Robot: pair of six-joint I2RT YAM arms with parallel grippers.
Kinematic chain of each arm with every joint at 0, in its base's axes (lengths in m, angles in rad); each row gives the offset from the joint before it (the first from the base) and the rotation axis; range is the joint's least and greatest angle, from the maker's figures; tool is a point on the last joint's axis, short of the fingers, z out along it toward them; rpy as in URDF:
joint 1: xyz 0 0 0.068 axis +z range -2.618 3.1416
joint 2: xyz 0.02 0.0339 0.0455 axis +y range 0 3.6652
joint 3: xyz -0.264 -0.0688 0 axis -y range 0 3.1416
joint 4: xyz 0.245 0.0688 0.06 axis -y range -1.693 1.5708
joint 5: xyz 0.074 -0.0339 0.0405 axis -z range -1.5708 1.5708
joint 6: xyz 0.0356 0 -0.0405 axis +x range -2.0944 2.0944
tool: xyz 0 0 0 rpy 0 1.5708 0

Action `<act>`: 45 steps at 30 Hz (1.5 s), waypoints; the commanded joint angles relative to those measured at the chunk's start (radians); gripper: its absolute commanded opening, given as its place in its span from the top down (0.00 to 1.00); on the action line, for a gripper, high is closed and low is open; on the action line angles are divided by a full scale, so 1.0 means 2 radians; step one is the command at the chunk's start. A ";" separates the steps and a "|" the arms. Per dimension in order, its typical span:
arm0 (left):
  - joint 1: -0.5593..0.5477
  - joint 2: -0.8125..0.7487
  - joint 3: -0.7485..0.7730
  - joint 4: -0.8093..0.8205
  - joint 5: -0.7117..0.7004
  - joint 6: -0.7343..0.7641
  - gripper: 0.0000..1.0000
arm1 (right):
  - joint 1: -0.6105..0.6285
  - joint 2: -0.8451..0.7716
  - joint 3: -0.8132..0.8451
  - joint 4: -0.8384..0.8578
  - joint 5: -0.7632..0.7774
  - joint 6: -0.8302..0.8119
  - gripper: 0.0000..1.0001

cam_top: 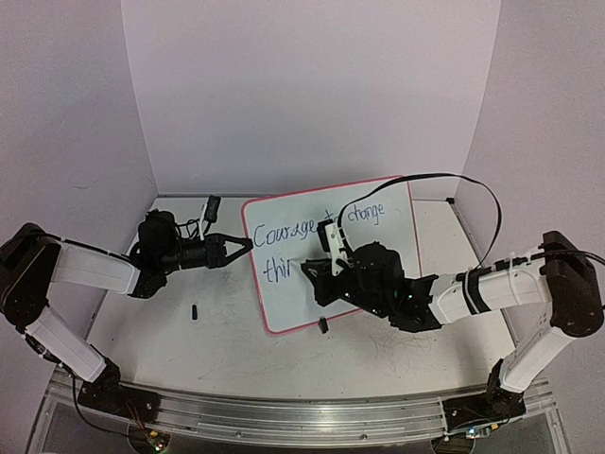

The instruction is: Write a sentence on the whiteboard

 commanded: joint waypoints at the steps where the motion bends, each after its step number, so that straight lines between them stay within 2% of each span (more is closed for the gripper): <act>1: -0.004 -0.019 0.017 0.014 0.009 -0.015 1.00 | -0.003 -0.009 -0.003 -0.009 0.023 0.005 1.00; 20: -0.005 -0.021 0.016 0.014 0.007 -0.017 1.00 | 0.005 -0.017 -0.049 -0.021 -0.007 0.026 1.00; 34: -0.004 -0.021 0.017 0.013 0.007 -0.018 1.00 | 0.003 -0.049 -0.021 -0.007 0.011 0.023 1.00; 45: -0.005 -0.021 0.019 0.012 0.007 -0.017 1.00 | -0.013 -0.028 -0.021 0.000 0.020 0.028 1.00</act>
